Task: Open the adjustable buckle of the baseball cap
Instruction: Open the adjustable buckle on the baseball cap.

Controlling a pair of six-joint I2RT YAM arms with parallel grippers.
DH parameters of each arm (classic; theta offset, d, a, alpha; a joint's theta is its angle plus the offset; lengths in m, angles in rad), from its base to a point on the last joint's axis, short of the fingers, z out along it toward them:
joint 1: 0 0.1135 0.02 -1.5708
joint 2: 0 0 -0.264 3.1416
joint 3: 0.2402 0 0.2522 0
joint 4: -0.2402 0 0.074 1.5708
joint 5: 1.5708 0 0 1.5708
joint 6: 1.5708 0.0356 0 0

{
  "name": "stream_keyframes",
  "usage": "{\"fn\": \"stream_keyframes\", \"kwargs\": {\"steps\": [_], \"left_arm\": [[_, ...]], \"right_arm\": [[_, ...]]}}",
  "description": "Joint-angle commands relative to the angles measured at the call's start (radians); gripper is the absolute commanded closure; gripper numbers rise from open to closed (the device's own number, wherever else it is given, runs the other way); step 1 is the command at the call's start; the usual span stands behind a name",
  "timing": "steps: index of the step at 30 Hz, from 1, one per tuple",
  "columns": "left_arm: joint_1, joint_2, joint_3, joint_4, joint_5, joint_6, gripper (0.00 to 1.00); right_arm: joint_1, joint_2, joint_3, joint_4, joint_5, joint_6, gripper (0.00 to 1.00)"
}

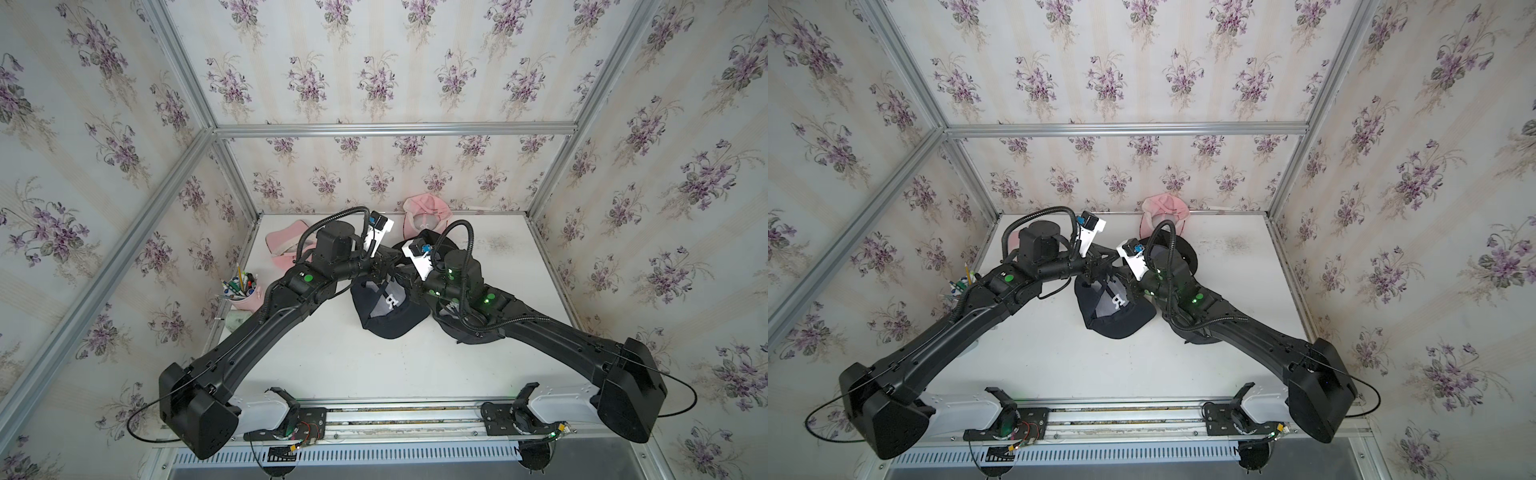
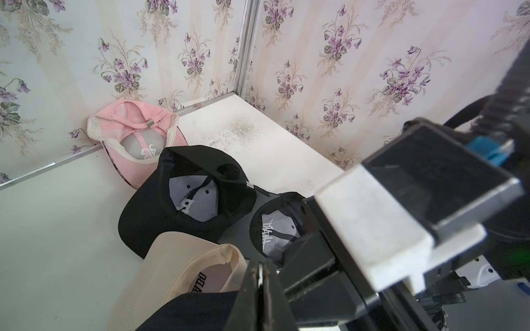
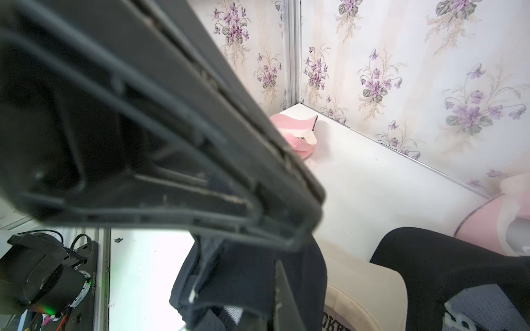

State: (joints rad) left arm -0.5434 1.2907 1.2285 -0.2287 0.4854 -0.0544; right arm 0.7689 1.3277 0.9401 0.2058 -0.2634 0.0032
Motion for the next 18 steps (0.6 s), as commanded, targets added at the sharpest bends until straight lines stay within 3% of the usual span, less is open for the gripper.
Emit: {"fn": "stream_keyframes", "kwargs": {"steps": [1, 7, 18], "left_arm": [[0.005, -0.015, 0.002, 0.023, 0.002, 0.007, 1.0], [0.011, -0.055, -0.019, 0.041, -0.03, 0.008, 1.0], [0.02, -0.136, -0.075, 0.067, -0.062, 0.021, 1.0]], "right_arm": [[-0.005, 0.004, 0.009, 0.045, 0.038, 0.039, 1.0], [-0.054, -0.002, -0.019, 0.103, 0.012, 0.149, 1.0], [-0.081, 0.002, -0.006, 0.05, 0.023, 0.158, 1.0]]}}
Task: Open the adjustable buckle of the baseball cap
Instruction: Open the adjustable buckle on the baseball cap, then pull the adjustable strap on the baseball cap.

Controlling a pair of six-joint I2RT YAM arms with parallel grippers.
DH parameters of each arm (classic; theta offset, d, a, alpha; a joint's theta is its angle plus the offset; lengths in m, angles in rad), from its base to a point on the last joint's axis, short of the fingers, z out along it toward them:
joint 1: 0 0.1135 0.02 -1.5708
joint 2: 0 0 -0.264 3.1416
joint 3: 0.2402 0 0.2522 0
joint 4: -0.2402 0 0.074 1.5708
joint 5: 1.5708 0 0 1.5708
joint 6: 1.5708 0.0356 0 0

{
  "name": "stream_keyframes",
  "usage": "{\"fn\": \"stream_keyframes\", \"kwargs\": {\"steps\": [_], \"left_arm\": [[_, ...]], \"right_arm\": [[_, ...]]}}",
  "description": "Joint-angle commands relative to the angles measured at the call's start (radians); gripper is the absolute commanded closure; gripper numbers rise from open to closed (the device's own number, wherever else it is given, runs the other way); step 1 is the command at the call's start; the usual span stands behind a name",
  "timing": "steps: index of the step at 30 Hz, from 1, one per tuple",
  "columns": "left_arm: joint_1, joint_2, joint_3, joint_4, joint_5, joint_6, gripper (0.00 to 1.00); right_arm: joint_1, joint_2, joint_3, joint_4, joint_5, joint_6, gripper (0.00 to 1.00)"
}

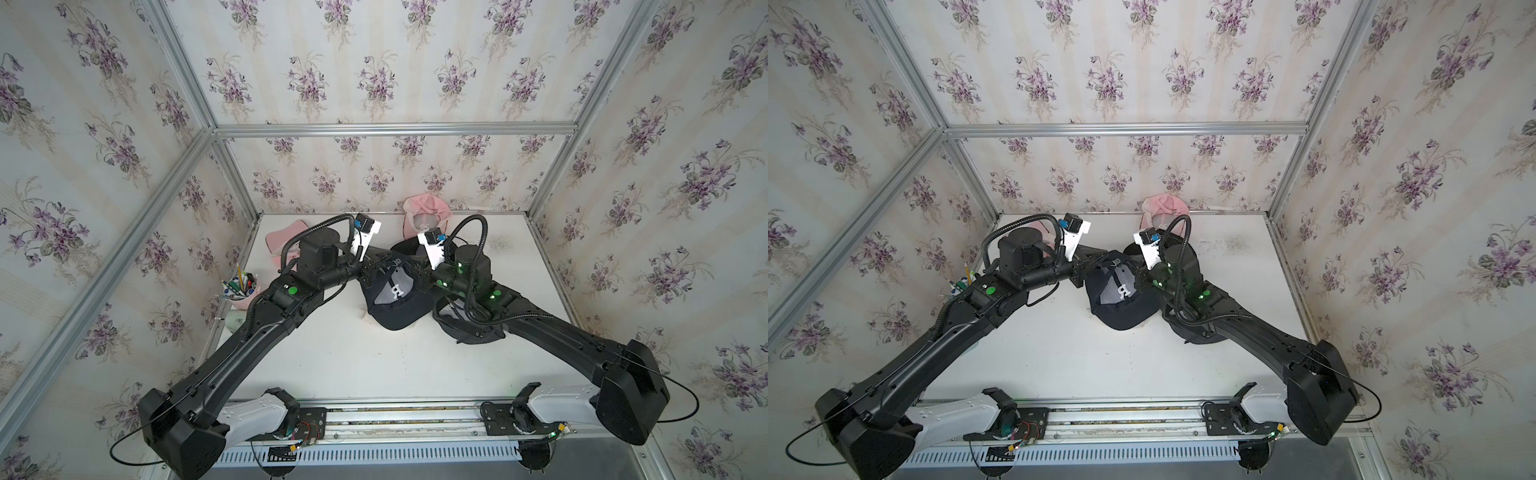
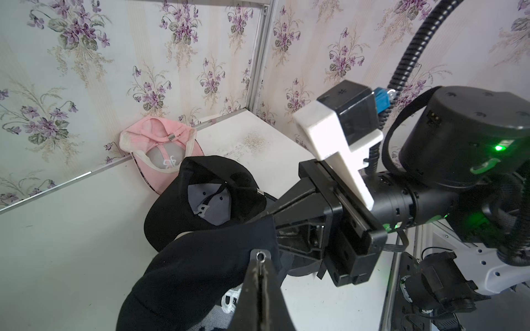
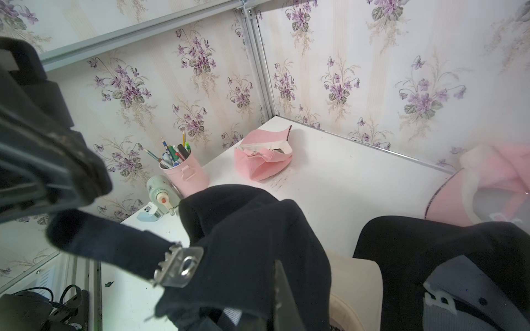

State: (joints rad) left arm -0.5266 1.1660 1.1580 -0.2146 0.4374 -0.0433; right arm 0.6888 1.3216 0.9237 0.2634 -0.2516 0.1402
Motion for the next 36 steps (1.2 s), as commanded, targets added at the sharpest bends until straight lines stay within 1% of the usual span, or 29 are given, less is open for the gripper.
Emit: {"fn": "stream_keyframes", "kwargs": {"steps": [1, 2, 3, 4, 6, 7, 11, 13, 15, 19, 22, 25, 28, 33, 36], "left_arm": [[0.004, -0.011, -0.006, 0.058, -0.011, 0.011, 1.0], [0.004, -0.006, -0.007, 0.058, -0.008, 0.011, 0.93], [0.004, 0.003, -0.005, 0.057, -0.006, 0.01, 0.82], [0.004, 0.015, -0.001, 0.054, -0.001, 0.01, 0.67], [0.004, 0.032, 0.016, 0.049, 0.003, 0.011, 0.4], [0.004, 0.036, 0.025, 0.049, -0.005, 0.015, 0.33], [0.004, 0.014, 0.039, 0.076, -0.095, 0.071, 0.21], [0.007, 0.004, 0.055, 0.067, -0.162, 0.123, 0.18], [0.021, -0.005, 0.074, 0.052, -0.188, 0.148, 0.17], [0.052, -0.054, 0.06, 0.07, -0.244, 0.153, 0.11], [0.072, -0.091, 0.044, 0.072, -0.263, 0.151, 0.06], [0.073, -0.095, 0.029, 0.024, -0.232, 0.183, 0.07], [0.07, -0.088, -0.009, 0.001, -0.197, 0.191, 0.11], [0.045, -0.118, -0.107, 0.079, -0.199, 0.202, 0.14], [-0.004, -0.121, -0.147, 0.131, -0.235, 0.249, 0.16]], "right_arm": [[0.0, 0.013, 0.015, -0.012, 0.004, 0.024, 1.0], [0.0, 0.017, 0.021, -0.012, -0.006, 0.025, 1.0], [0.0, 0.02, 0.03, -0.014, -0.015, 0.029, 1.0], [0.0, 0.024, 0.043, -0.018, -0.025, 0.031, 1.0], [0.0, 0.031, 0.068, -0.034, -0.035, 0.034, 1.0], [0.0, 0.035, 0.089, -0.048, -0.037, 0.036, 1.0], [-0.002, 0.052, 0.165, -0.106, -0.038, 0.051, 1.0], [-0.007, 0.072, 0.211, -0.148, -0.051, 0.068, 1.0], [-0.019, 0.096, 0.256, -0.184, -0.072, 0.091, 1.0], [-0.052, 0.122, 0.282, -0.195, -0.127, 0.149, 1.0], [-0.071, 0.129, 0.281, -0.181, -0.155, 0.179, 1.0], [-0.081, 0.137, 0.3, -0.192, -0.169, 0.185, 1.0], [-0.091, 0.147, 0.334, -0.217, -0.184, 0.188, 1.0], [-0.107, 0.161, 0.376, -0.25, -0.2, 0.198, 1.0], [-0.111, 0.171, 0.402, -0.267, -0.216, 0.208, 1.0]]}}
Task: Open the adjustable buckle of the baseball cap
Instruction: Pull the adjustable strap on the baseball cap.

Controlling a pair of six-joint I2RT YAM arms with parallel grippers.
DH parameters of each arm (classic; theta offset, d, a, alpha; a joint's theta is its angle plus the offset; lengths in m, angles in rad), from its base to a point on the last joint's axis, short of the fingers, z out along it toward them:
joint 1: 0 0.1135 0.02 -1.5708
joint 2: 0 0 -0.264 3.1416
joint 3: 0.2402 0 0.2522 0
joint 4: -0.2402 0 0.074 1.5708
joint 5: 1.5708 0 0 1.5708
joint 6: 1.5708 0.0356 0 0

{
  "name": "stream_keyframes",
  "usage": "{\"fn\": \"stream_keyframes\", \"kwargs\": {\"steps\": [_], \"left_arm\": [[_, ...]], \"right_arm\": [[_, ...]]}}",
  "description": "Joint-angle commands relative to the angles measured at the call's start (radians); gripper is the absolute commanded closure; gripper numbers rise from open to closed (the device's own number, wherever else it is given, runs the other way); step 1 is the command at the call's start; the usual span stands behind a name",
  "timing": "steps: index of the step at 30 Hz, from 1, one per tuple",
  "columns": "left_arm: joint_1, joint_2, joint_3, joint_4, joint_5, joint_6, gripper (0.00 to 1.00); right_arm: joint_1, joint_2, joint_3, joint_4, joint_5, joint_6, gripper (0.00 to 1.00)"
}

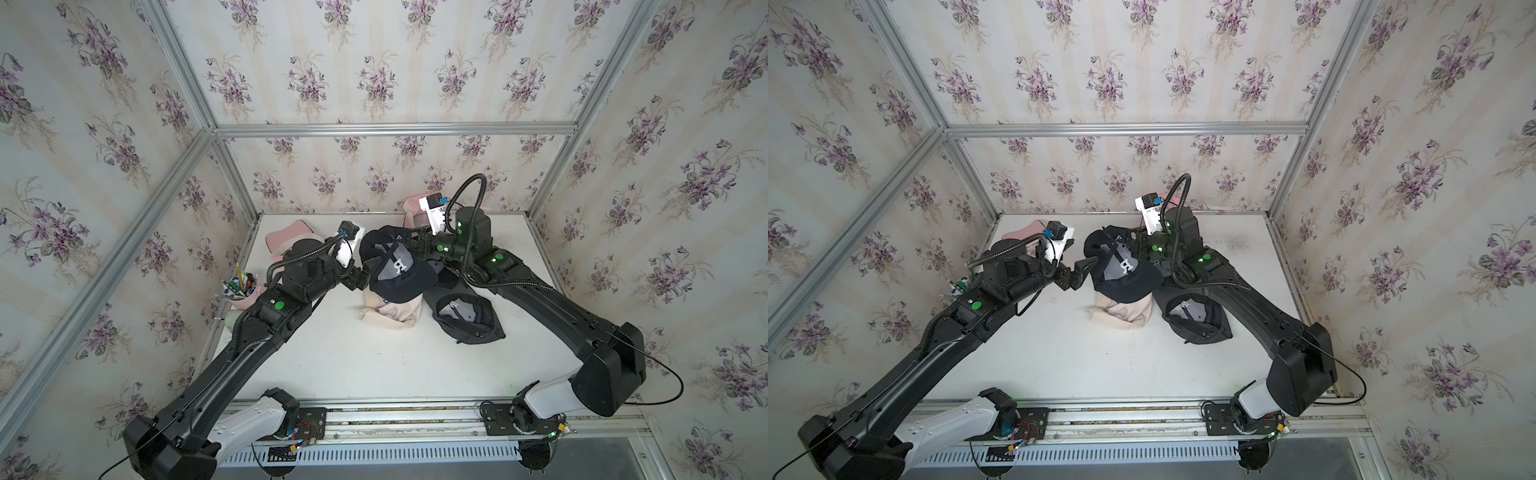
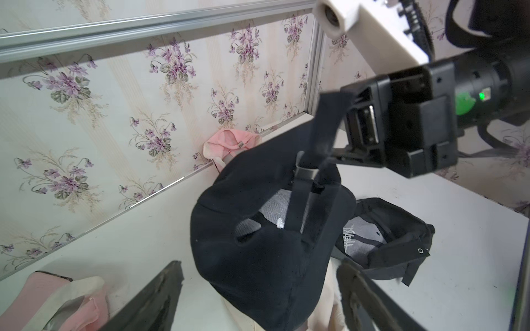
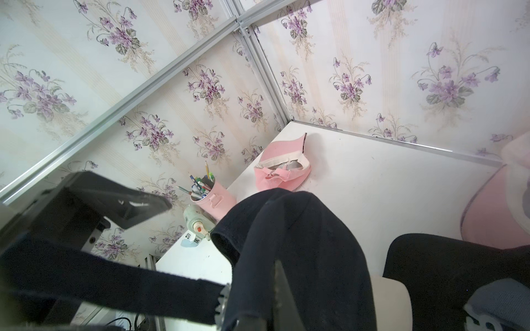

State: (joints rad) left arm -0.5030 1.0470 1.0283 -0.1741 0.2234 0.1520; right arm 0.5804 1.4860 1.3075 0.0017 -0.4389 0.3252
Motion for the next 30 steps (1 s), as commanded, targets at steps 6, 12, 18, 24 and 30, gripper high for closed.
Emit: {"fn": "stream_keyframes", "kwargs": {"steps": [6, 12, 18, 24, 30], "left_arm": [[-0.111, 0.086, -0.013, 0.162, -0.072, 0.124, 0.16], [-0.111, 0.186, 0.003, 0.246, -0.065, 0.158, 0.17], [-0.111, 0.249, 0.022, 0.301, -0.098, 0.154, 0.21], [-0.111, 0.28, 0.041, 0.317, -0.099, 0.162, 0.42], [-0.111, 0.264, 0.045, 0.282, -0.116, 0.186, 0.71]], "right_arm": [[-0.002, 0.004, 0.029, -0.014, -0.04, 0.032, 1.0], [-0.002, -0.006, 0.033, -0.022, -0.049, 0.048, 1.0], [-0.003, -0.027, 0.016, -0.026, -0.052, 0.054, 1.0], [-0.002, -0.037, -0.002, -0.028, -0.057, 0.051, 1.0], [-0.004, -0.039, -0.005, -0.054, -0.038, 0.017, 1.0]]}}
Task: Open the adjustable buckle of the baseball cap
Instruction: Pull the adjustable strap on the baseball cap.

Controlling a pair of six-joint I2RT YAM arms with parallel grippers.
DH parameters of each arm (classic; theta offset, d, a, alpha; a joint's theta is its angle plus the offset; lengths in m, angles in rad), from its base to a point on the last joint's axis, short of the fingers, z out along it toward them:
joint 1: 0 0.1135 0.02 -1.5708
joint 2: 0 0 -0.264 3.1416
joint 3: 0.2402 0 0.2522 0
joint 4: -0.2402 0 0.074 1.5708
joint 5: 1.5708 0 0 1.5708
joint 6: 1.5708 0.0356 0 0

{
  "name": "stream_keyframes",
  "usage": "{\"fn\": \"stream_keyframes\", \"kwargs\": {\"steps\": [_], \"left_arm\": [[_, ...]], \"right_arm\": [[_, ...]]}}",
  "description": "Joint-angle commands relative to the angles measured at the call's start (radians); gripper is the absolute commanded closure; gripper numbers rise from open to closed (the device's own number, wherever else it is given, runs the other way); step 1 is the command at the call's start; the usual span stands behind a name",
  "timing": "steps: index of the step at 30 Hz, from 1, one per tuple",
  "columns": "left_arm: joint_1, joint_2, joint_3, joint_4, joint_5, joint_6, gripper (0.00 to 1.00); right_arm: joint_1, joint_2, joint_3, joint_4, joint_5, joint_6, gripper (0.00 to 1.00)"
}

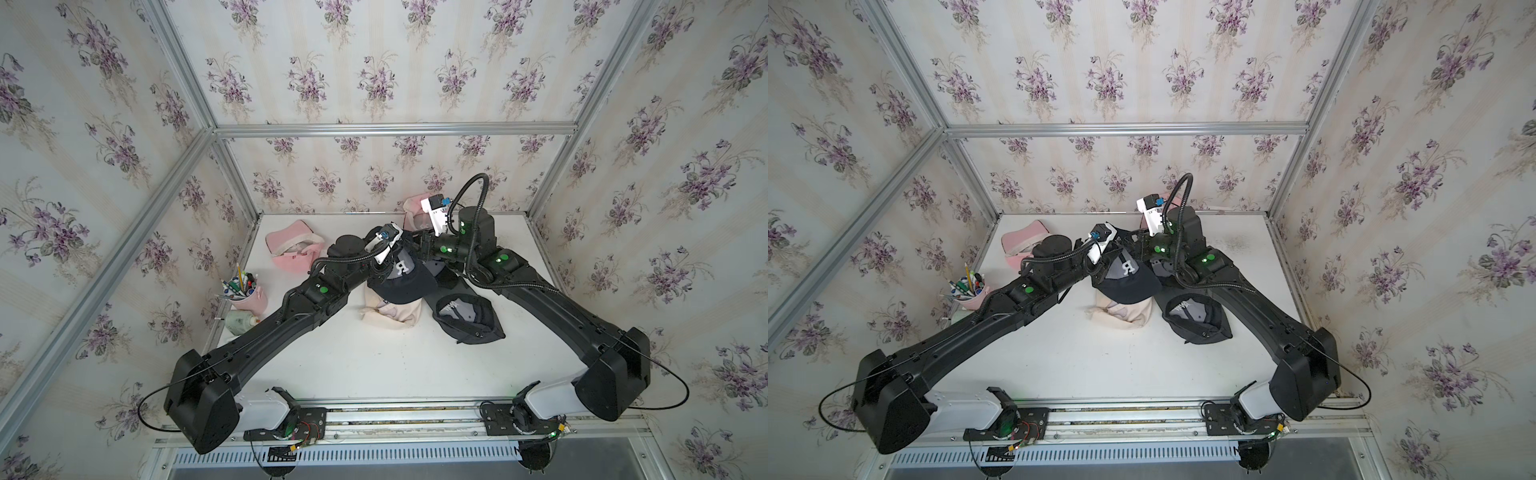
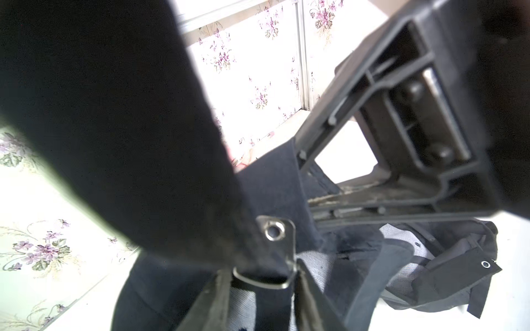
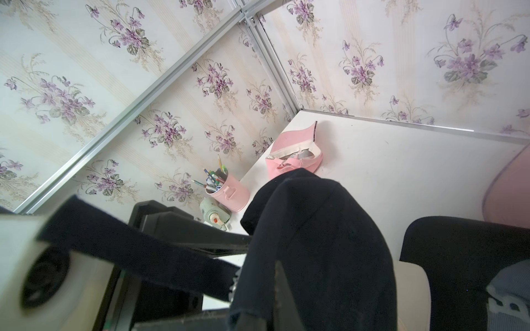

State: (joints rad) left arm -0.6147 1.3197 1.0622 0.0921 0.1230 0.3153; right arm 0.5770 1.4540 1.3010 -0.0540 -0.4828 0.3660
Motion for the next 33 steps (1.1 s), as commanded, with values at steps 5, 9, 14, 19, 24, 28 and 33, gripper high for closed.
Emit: {"fn": "stream_keyframes", "kwargs": {"steps": [5, 9, 14, 19, 24, 28, 33], "left_arm": [[0.003, -0.039, 0.016, -0.068, -0.013, 0.043, 0.91], [0.006, -0.063, 0.03, -0.128, 0.012, 0.045, 1.0], [0.006, -0.073, 0.075, -0.218, 0.061, 0.038, 1.0], [0.007, -0.061, 0.155, -0.339, 0.086, 0.005, 1.0], [0.01, -0.036, 0.211, -0.423, 0.119, -0.018, 1.0], [0.012, -0.021, 0.24, -0.454, 0.149, -0.028, 1.0], [0.012, 0.0, 0.269, -0.485, 0.184, -0.039, 1.0]], "right_arm": [[0.0, -0.012, 0.0, -0.018, 0.026, -0.085, 1.0], [0.002, -0.022, -0.013, -0.029, 0.052, -0.135, 0.93], [0.017, -0.073, -0.075, 0.028, 0.045, -0.236, 0.66], [0.049, -0.123, -0.107, 0.034, 0.105, -0.362, 0.56], [0.07, -0.157, -0.135, 0.043, 0.131, -0.455, 0.53], [0.075, -0.165, -0.142, 0.042, 0.147, -0.495, 0.56], [0.081, -0.165, -0.153, 0.057, 0.119, -0.516, 0.66]]}}
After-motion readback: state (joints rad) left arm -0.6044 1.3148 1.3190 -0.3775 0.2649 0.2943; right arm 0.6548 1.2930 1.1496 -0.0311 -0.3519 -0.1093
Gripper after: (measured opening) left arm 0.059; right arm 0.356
